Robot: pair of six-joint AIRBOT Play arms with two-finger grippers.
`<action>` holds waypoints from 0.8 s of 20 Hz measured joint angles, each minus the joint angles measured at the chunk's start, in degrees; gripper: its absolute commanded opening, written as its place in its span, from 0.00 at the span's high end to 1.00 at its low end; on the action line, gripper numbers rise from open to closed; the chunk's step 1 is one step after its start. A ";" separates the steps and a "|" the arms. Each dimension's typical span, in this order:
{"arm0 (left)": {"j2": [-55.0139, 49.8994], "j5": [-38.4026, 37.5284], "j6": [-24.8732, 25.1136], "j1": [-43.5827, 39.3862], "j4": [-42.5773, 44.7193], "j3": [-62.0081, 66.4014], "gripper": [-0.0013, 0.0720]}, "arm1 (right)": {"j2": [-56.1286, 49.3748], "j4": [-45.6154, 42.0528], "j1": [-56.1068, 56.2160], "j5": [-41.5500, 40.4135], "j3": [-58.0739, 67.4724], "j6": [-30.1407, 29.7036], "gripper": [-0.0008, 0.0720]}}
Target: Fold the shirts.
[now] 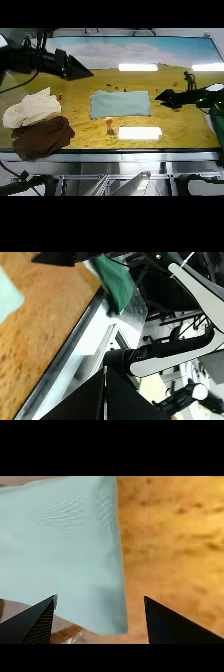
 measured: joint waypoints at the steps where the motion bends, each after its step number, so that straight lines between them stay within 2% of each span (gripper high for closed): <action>1: 1.09 0.17 0.31 0.96 0.07 -3.43 0.97 | -2.01 0.42 1.16 -0.68 0.46 -0.07 0.15; 5: 6.08 0.85 1.70 5.79 0.46 -15.47 0.97 | -9.49 2.23 6.54 -2.36 5.18 2.93 0.16; 6: 7.37 0.87 2.05 6.99 0.50 -17.84 0.97 | -11.15 2.86 8.00 -2.29 6.67 4.04 0.29; 8: 10.08 1.55 2.86 9.62 0.55 -22.36 0.97 | -13.88 2.36 10.47 -2.38 9.29 5.92 0.91; 9: 11.34 1.53 3.23 10.80 0.70 -24.17 0.97 | -14.71 1.77 11.34 -2.03 10.32 6.56 0.96; 12: 14.97 1.79 3.78 14.34 0.68 -28.46 0.97 | -14.64 1.95 12.26 0.68 12.85 7.39 0.96; 16: 19.32 1.77 4.33 18.01 0.61 -32.35 0.96 | -6.27 2.58 8.17 5.81 14.10 8.07 0.96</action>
